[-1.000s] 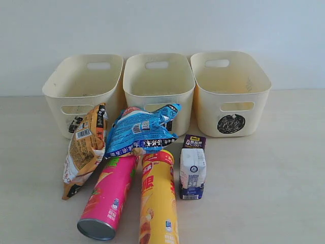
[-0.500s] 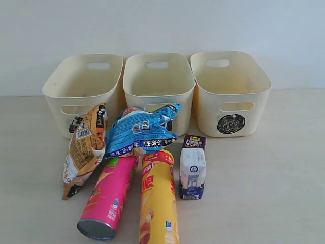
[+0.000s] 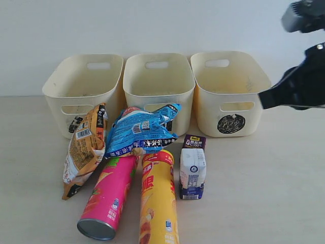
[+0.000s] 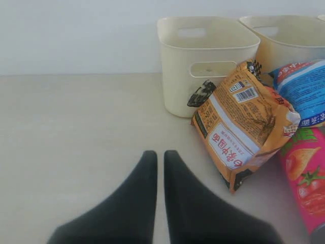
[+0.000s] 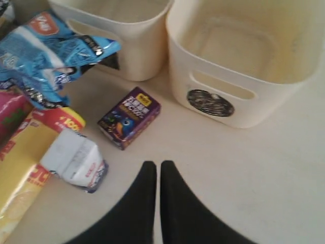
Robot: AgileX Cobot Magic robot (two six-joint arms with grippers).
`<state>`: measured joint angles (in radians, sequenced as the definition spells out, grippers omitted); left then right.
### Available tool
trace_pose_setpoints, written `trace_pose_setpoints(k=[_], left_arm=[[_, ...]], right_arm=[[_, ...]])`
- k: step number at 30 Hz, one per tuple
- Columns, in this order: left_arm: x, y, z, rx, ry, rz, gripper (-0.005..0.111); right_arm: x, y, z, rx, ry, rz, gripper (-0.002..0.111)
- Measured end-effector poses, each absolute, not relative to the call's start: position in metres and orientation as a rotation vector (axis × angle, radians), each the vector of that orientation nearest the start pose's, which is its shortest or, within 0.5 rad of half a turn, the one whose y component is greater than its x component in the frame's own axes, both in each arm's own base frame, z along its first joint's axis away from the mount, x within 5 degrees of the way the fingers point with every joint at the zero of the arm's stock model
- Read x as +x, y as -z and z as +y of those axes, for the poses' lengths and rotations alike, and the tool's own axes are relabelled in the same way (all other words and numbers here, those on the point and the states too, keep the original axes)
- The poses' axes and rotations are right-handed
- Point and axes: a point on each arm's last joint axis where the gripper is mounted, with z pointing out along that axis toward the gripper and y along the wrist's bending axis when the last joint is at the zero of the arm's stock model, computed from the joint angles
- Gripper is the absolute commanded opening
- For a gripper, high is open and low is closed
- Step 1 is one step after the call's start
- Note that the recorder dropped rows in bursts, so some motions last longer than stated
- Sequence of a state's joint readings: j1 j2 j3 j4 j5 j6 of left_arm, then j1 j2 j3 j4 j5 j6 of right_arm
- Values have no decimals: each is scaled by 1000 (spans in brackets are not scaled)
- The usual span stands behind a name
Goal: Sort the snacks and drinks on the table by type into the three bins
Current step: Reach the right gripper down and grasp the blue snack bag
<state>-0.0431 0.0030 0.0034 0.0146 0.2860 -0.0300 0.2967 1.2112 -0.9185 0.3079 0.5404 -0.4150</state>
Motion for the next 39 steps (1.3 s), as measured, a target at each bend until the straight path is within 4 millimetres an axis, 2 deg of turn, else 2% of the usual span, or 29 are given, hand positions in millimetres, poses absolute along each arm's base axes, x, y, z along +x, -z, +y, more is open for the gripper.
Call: trace_pose_setpoints(k=[13, 21, 23, 25, 28, 29, 31, 33, 39], left_arm=[[55, -186, -2, 21, 39, 1776, 4], [55, -186, -2, 21, 39, 1776, 4], [55, -186, -2, 21, 39, 1776, 4], [55, -186, -2, 21, 39, 1776, 4], [55, -186, -2, 21, 39, 1776, 4], [55, -186, -2, 21, 39, 1776, 4], [55, -186, -2, 21, 39, 1776, 4], [55, -186, -2, 21, 39, 1776, 4], [55, -186, -2, 21, 39, 1776, 4]], right_arm=[[267, -293, 181, -1055, -309, 2152, 0], [277, -270, 235, -1434, -252, 1976, 3], [278, -262, 244, -1508, -230, 1925, 13], [281, -255, 250, -1575, -196, 1865, 29], [285, -245, 256, -1630, -159, 1808, 63], [287, -243, 257, -1638, -145, 1792, 87], [293, -238, 260, -1626, -115, 1755, 101], [296, -237, 262, -1628, -87, 1711, 104], [303, -224, 269, -1773, 46, 1508, 104]])
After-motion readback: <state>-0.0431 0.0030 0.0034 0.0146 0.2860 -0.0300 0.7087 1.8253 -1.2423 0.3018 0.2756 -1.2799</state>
